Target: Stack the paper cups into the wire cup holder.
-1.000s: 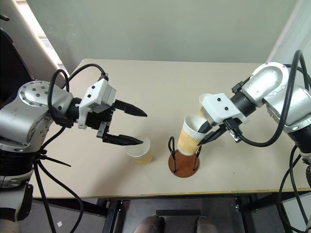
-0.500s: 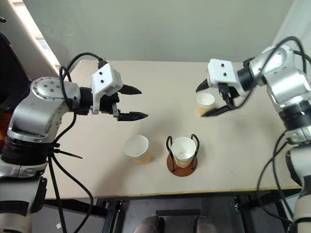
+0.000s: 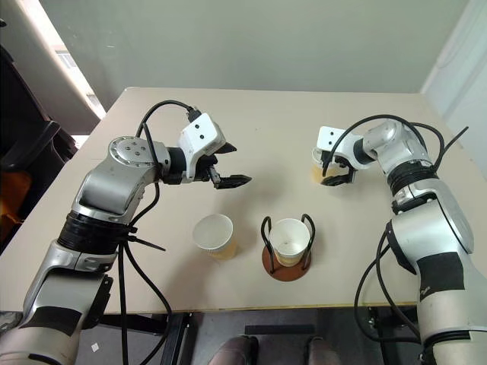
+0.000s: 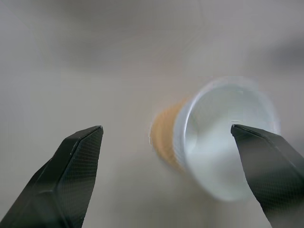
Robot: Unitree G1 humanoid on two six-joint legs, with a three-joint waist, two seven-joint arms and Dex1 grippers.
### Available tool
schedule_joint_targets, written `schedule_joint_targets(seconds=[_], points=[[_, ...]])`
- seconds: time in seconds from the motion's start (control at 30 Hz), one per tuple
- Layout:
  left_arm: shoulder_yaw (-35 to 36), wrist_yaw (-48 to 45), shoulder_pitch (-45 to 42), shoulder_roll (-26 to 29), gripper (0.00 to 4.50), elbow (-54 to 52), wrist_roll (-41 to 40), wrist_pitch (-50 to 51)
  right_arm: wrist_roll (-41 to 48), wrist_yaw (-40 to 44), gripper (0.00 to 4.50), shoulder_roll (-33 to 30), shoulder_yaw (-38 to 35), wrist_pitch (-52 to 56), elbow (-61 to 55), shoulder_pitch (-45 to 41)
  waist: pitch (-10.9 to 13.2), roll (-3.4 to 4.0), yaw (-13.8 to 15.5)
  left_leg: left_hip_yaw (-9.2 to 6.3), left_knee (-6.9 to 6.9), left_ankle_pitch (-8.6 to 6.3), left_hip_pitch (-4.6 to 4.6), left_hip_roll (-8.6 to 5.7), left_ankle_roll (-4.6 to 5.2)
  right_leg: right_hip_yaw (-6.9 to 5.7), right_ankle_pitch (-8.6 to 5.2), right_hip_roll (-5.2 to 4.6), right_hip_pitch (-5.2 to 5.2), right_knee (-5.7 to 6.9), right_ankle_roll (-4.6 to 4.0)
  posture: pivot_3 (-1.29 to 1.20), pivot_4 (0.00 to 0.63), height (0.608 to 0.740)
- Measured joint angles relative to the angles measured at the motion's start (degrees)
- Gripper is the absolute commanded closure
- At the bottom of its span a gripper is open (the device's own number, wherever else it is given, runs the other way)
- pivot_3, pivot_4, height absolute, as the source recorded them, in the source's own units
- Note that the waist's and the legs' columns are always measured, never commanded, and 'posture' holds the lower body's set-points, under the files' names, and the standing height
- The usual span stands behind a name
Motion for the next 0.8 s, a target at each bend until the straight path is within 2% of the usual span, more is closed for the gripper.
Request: schedule_joint_targets(seconds=[0.1,0.2,0.47,0.57,0.67,0.8], points=[[0.1,0.1,0.2,0.1,0.0,-1.0,-0.2,1.0,-1.7,-1.7,0.02,1.5,-0.6,0.0,2.1,0.0,0.0,0.0,0.0,0.03,0.0,-0.07,-0.02,0.0,0.0,0.0,0.0,0.0,-0.01,-0.05,0.0,0.0,0.15,0.74],[0.1,0.2,0.2,0.3,0.0,-1.8,-0.3,1.5,-3.6,-3.3,0.6,3.2,-0.9,-0.2,3.0,0.0,0.0,0.0,0.0,0.05,0.0,-0.08,-0.02,0.0,0.0,0.0,0.0,0.0,-0.03,-0.05,0.0,0.0,0.15,0.74],[0.5,-0.1,1.3,2.9,0.0,-5.2,-0.7,3.2,-6.6,-5.0,3.46,5.0,-2.2,-1.2,3.9,0.1,0.0,0.0,0.0,0.04,0.02,-0.15,0.01,0.01,-0.03,-0.01,0.0,-0.01,-0.04,0.0,0.0,0.0,0.15,0.74],[0.7,-1.0,1.3,4.3,0.0,-5.8,-1.2,3.2,-7.0,-2.0,4.37,4.5,-2.2,-3.0,3.8,-0.1,0.0,0.0,0.0,0.04,0.03,-0.17,0.01,0.0,0.0,-0.02,0.0,-0.01,-0.08,0.0,0.0,0.0,0.15,0.74],[1.0,-3.4,1.3,6.0,0.0,-6.4,-2.0,2.2,-6.9,4.0,4.45,2.7,-2.8,-4.8,3.0,-1.0,0.0,0.01,0.0,0.04,0.03,-0.16,0.0,0.01,-0.02,-0.02,0.0,-0.01,-0.12,0.03,0.0,0.0,0.15,0.74],[4.2,-9.5,1.3,9.9,0.0,-9.0,-6.0,0.3,-4.6,18.7,4.45,-2.6,-4.7,-7.3,-3.5,-2.1,0.0,0.0,-0.1,0.03,0.0,-0.15,-0.05,0.02,-0.06,-0.05,-0.01,0.04,-0.14,0.09,-0.01,0.0,0.15,0.74]])
